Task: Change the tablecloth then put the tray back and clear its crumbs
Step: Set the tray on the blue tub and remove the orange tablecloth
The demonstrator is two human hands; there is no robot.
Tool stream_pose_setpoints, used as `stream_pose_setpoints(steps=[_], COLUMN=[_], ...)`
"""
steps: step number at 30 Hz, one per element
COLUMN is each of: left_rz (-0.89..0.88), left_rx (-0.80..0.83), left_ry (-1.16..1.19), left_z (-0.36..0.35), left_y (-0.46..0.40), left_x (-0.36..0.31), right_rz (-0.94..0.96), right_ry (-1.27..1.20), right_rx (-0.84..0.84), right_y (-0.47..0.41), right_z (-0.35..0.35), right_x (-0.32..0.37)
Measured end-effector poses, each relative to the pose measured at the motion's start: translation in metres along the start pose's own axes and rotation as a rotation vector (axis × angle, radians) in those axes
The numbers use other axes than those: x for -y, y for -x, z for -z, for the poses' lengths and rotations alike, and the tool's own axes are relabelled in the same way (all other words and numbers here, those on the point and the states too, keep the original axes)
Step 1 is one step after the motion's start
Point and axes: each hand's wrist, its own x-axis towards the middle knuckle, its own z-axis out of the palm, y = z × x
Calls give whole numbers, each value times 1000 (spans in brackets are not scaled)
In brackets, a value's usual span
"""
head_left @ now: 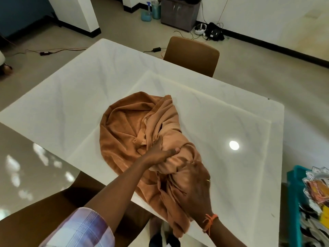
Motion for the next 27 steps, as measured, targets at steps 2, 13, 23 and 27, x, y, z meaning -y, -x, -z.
stream_pose_setpoints(steps=[2,13,23,27], left_rz=[7,193,215,201], left_rx=[-5,142,-145,-318], left_ry=[22,483,460,195], left_z=[-3,-1,44,72], left_y=[-3,-1,22,41], left_x=[3,-21,17,28], right_rz=[-397,-511,218,255], right_ry=[-34,-511,167,246], right_rx=[49,24,434,400], right_y=[9,-54,-58,-59], right_z=[1,74,54,-11], right_x=[-16,22,81,93])
